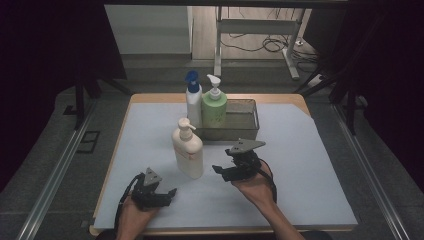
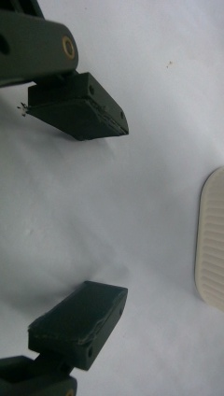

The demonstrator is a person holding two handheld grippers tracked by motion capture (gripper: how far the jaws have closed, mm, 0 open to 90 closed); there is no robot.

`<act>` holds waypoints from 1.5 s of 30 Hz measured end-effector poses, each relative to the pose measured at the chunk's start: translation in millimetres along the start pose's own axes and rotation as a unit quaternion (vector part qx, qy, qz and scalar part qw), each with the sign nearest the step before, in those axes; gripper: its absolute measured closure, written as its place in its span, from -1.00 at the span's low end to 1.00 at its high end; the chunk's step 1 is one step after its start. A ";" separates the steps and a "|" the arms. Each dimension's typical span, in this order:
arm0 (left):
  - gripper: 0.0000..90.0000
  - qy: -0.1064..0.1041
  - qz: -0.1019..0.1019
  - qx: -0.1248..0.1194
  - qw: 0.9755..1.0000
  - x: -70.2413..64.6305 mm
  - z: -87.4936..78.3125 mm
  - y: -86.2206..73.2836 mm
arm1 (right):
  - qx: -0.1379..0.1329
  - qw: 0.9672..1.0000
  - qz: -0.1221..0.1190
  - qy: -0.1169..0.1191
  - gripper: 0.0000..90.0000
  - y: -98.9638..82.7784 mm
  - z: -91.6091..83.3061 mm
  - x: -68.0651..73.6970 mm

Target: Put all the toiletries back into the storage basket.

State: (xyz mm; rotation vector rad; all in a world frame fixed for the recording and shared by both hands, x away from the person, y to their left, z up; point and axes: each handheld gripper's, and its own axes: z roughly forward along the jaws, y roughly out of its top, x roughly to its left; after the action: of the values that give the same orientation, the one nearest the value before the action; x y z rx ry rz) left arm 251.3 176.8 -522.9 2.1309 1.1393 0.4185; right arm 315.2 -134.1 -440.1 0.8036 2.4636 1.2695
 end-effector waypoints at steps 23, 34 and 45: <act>-0.57 0.000 0.000 0.001 1.000 0.1 -0.1 0.1 | -0.005 1.000 -0.010 0.023 -0.39 46.1 32.6 29.1; -0.57 0.000 0.000 0.001 1.000 0.1 0.0 0.2 | -0.006 1.000 -0.015 -0.001 -0.35 61.0 50.9 39.4; -0.57 -0.001 0.000 0.001 1.000 0.2 0.0 0.2 | 0.008 1.000 -0.003 -0.021 -0.26 67.6 69.4 41.6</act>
State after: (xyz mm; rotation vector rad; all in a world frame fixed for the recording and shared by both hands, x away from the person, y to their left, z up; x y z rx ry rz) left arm 251.5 176.9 -522.8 2.1324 1.1383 0.4168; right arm 337.0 -32.1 -425.0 0.8171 2.4452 1.2203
